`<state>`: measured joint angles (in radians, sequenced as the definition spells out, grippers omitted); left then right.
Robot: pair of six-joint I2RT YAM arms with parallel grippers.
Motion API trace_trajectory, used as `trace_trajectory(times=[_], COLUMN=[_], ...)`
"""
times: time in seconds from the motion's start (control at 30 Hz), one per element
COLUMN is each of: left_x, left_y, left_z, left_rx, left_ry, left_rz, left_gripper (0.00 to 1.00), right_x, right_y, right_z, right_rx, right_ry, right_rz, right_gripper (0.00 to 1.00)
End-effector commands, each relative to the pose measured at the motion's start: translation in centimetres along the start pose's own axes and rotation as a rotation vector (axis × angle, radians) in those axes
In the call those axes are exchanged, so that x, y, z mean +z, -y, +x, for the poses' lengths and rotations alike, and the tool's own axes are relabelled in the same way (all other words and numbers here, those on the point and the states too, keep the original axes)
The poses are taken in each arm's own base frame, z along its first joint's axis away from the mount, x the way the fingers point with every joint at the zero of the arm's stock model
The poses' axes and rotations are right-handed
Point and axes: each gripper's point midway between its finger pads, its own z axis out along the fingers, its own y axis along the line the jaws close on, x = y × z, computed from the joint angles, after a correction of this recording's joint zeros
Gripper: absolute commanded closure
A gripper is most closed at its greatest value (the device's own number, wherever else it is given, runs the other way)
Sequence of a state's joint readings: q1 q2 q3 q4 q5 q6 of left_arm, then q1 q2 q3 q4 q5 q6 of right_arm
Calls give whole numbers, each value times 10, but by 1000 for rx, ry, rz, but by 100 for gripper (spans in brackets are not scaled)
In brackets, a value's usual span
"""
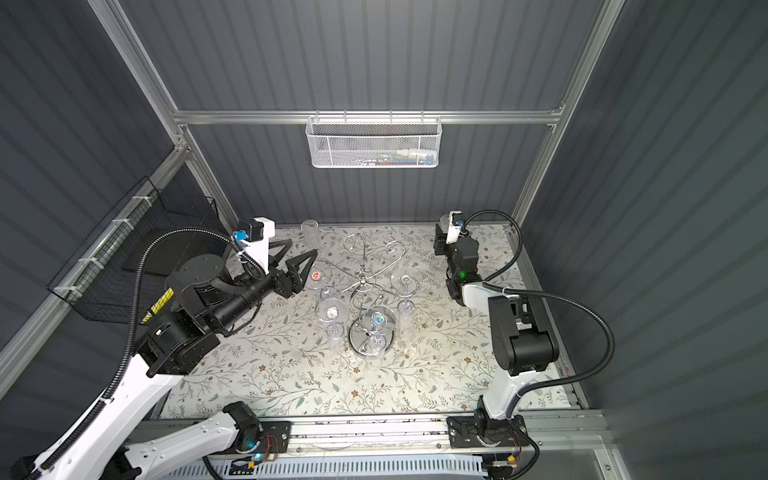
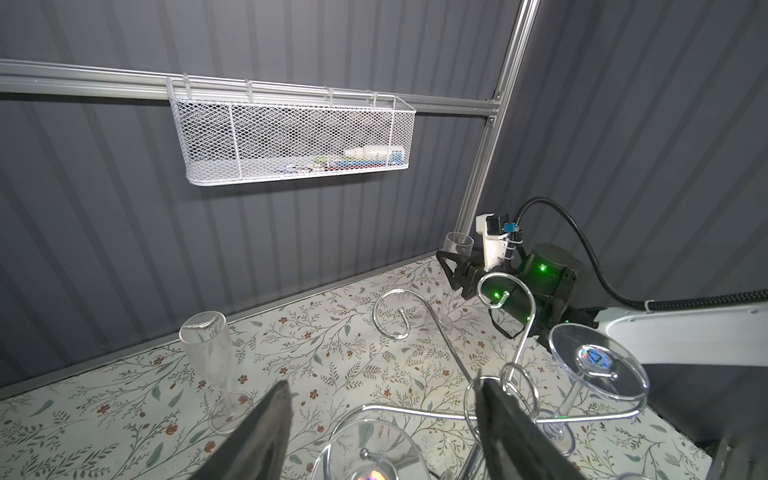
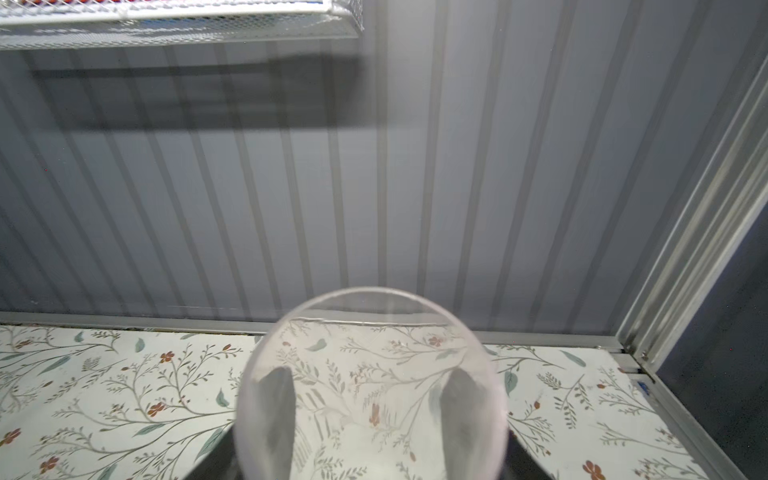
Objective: Take the wine glass off the wine glass rack
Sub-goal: 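Lower the glass onto the table near the far corner with the right gripper, then open the right gripper and raise it off the standing glass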
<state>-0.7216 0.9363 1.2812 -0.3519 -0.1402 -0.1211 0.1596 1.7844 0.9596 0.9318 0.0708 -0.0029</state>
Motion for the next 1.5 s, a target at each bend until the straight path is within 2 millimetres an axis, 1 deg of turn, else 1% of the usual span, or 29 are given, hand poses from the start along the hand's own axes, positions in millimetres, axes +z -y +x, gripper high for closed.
trace_trajectory(times=[0.0, 0.2, 0.47, 0.67, 1.0, 1.17, 1.23, 1.37, 1.4, 1.47], left_x=[3, 4, 7, 7, 4, 3, 2, 1, 0, 0], left_y=[-2, -4, -5, -5, -5, -5, -5, -5, -5, -5], left_z=[1, 3, 9, 11, 12, 12, 11, 10, 10, 10], left_rx=[-5, 3, 6, 5, -7, -18, -23, -32, -36, -37], left_ry=[2, -5, -21, -28, -27, -28, -26, -21, -20, -18], left_rz=[-17, -25, -32, -33, -32, -31, -28, -29, -26, -25], left_gripper=[28, 28, 28, 28, 28, 28, 28, 28, 28, 28], right_x=[9, 19, 23, 23, 20, 18, 17, 12, 10, 6], right_y=[11, 14, 18, 19, 21, 22, 23, 24, 25, 24], right_z=[-20, 3, 17, 26, 35, 39, 40, 38, 36, 32], right_rx=[-33, -32, -43, -41, -32, -27, -26, -14, -11, -7], right_ry=[97, 69, 47, 34, 20, 17, 15, 26, 29, 36], right_rz=[63, 87, 105, 112, 122, 129, 131, 138, 139, 137], right_gripper=[52, 52, 50, 48, 31, 28, 24, 3, 1, 1])
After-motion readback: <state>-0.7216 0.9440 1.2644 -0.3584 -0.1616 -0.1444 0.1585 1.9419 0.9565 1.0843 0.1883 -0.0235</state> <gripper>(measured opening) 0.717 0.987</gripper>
